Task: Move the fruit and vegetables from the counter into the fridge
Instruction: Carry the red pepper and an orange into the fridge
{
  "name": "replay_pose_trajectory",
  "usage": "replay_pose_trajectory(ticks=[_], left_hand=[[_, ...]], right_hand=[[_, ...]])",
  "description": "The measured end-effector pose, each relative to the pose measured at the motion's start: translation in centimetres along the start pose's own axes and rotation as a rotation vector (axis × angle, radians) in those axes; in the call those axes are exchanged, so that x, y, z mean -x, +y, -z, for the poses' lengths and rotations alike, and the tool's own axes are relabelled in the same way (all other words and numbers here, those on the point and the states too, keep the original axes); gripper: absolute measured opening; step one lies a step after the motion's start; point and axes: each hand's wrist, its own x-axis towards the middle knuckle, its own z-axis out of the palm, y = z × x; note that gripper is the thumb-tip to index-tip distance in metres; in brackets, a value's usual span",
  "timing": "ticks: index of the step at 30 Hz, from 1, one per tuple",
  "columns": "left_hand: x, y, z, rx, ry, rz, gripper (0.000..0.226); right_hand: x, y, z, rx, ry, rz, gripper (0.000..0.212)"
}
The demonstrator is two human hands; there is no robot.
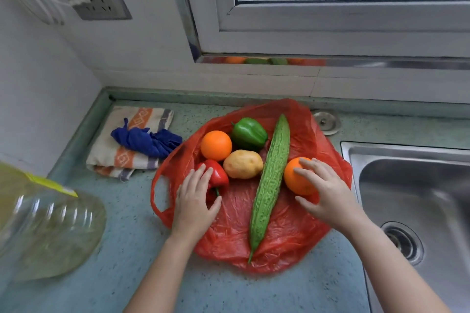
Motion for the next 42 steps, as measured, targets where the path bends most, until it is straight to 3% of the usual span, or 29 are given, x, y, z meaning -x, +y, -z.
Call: replay_pose_trajectory(ticks=[16, 30, 42], left_hand=[[-1.5, -1.0, -1.0, -0.082, 0.005, -0.024, 0.102], [-1.6, 0.3, 0.0, 0.043, 0.042, 0.102, 0.092], [2.4, 5.9, 5.5, 0.424, 0.183, 0.113, 0.089]], right_hand=[[-1.3, 2.1, -1.6, -0.03, 0.046, -0.037, 0.095], [-1.5, 1.3, -1.3, -0.14, 0.12, -0.178, 0.085], [2.0, -5.5, 3.3, -0.337, 0.296, -0.226, 0.081]])
